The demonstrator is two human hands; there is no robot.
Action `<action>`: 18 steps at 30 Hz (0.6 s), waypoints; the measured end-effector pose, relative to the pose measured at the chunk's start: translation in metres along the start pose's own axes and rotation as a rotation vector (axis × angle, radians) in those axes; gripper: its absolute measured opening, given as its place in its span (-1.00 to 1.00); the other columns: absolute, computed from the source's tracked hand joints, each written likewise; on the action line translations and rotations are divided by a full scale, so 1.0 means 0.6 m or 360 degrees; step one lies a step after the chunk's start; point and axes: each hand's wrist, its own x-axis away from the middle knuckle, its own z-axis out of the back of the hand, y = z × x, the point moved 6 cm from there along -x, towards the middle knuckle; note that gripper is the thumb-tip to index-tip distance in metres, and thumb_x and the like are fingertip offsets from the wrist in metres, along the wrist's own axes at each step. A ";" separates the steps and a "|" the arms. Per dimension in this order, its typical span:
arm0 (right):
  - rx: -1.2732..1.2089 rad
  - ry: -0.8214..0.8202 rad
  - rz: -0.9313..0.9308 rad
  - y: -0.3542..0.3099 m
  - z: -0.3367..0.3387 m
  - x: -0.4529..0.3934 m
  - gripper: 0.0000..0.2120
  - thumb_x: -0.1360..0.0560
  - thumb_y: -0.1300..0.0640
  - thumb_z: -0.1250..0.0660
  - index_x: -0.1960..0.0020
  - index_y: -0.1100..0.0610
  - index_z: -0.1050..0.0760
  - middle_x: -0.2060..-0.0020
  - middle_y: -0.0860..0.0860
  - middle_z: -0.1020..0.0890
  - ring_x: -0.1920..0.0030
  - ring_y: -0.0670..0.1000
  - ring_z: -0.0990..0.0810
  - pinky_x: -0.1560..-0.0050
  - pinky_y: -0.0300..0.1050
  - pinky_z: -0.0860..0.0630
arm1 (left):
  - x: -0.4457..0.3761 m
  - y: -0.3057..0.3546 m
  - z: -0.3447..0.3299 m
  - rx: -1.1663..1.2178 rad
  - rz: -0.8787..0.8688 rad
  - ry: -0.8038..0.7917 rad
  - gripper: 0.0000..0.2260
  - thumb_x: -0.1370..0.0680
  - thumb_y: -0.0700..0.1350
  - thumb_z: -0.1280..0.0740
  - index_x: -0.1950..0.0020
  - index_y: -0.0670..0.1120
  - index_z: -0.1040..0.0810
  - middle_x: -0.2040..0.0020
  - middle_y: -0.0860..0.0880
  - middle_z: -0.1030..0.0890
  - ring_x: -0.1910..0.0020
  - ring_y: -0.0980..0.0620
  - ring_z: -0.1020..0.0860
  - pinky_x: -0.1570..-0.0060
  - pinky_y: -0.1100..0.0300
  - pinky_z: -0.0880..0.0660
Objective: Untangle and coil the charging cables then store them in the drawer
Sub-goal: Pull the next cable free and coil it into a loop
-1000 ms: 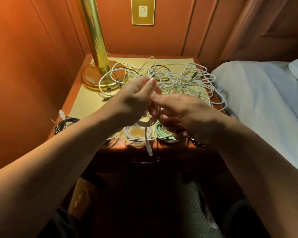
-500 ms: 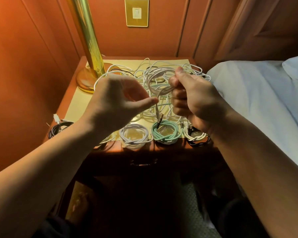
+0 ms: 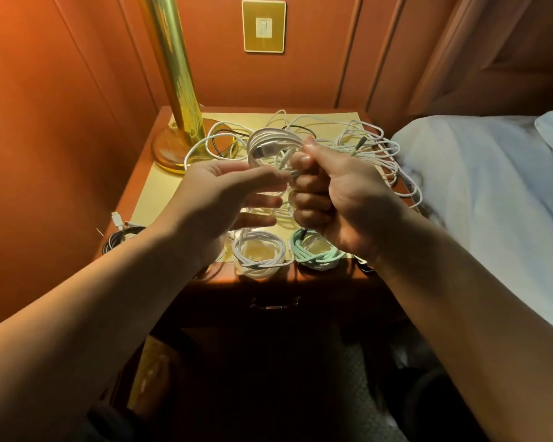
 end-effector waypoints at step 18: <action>-0.0445 -0.0023 -0.0293 0.037 -0.013 -0.016 -0.59 -0.76 -0.04 -0.05 0.24 0.04 -0.34 0.50 -0.13 -0.15 0.56 -0.16 -0.12 0.61 -0.32 -0.08 | -0.010 -0.006 0.040 -0.0258 0.0180 -0.0200 -0.61 -0.34 -0.01 -0.54 -0.10 -0.15 -0.67 0.25 0.14 -0.60 0.34 0.19 -0.44 0.45 0.31 -0.32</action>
